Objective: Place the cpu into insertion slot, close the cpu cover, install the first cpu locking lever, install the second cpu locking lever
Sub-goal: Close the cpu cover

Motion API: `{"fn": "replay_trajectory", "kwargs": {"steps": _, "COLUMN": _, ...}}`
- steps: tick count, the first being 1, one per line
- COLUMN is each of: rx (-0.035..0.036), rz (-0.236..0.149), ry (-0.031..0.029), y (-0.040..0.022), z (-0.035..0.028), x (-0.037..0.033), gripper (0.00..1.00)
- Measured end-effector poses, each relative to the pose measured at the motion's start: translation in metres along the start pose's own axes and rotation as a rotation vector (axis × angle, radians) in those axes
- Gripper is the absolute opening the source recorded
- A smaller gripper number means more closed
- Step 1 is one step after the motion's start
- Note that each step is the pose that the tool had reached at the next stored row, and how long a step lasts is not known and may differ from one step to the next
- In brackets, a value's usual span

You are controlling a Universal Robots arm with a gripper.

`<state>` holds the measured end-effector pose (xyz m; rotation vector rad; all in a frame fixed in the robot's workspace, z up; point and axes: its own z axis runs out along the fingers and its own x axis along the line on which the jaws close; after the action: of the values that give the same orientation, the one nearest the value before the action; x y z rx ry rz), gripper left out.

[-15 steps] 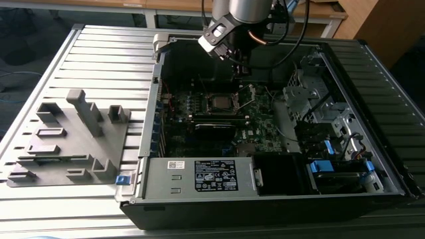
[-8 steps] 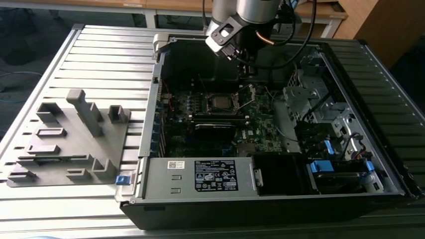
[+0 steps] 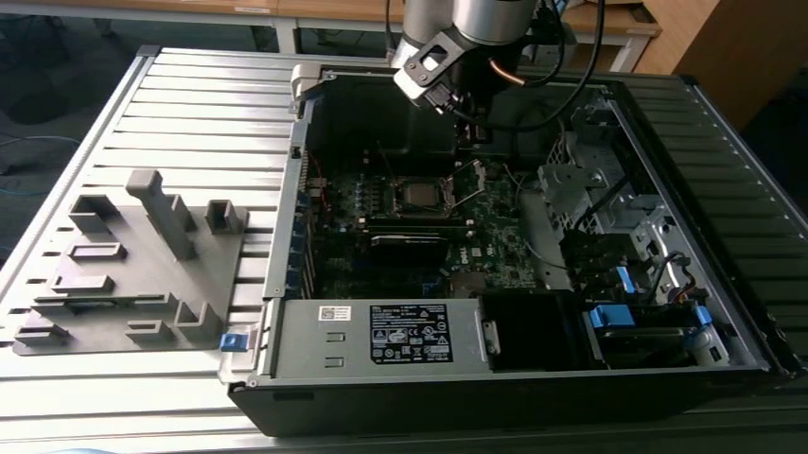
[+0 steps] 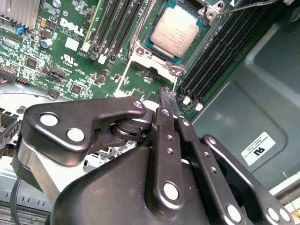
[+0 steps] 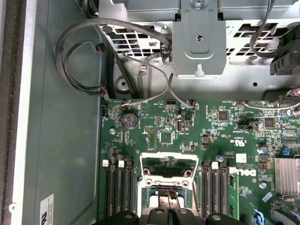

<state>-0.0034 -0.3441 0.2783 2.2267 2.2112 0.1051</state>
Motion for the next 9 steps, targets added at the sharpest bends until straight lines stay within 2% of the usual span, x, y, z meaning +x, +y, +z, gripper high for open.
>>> {"fn": "replay_trajectory", "kwargs": {"steps": 4, "rx": 0.0, "rz": 0.0, "ry": 0.0, "y": 0.001, "z": 0.0, "x": 0.0, "gripper": 0.11}}
{"fn": "replay_trajectory", "kwargs": {"steps": 9, "rx": 0.0, "rz": 0.0, "ry": 0.0, "y": 0.0063, "z": 0.0004, "x": 0.0001, "gripper": 0.11}}
